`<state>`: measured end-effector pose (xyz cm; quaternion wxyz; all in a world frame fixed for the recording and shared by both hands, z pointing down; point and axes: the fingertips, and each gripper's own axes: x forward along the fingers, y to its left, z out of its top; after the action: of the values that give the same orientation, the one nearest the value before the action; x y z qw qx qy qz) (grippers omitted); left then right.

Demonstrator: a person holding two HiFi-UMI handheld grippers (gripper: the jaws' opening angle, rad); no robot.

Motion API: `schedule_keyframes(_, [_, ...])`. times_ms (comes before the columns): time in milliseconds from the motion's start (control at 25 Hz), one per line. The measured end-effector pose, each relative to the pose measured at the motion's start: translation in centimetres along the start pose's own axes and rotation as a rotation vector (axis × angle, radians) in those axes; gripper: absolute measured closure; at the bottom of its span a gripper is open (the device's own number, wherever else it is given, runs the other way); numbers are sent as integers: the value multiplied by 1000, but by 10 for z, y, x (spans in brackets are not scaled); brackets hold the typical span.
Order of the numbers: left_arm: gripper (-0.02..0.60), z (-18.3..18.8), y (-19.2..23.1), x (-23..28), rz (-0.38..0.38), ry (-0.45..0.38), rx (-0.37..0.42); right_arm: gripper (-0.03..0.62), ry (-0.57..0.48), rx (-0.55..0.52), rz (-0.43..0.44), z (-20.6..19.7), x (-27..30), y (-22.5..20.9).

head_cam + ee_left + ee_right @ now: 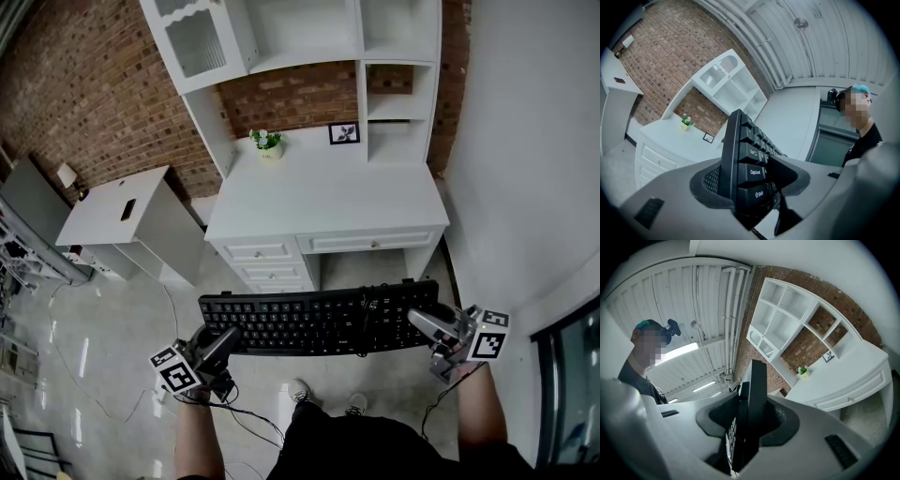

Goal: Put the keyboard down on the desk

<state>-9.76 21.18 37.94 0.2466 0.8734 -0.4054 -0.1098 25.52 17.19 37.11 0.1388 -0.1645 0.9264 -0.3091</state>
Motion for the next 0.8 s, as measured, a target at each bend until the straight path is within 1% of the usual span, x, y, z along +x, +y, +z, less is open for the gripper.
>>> schedule_keyframes(400, [313, 9, 11, 26, -3, 15, 4, 451, -18, 15, -6, 14, 3, -21])
schedule_keyframes(800, [314, 24, 43, 52, -28, 27, -3, 451, -32, 13, -31, 27, 25, -45])
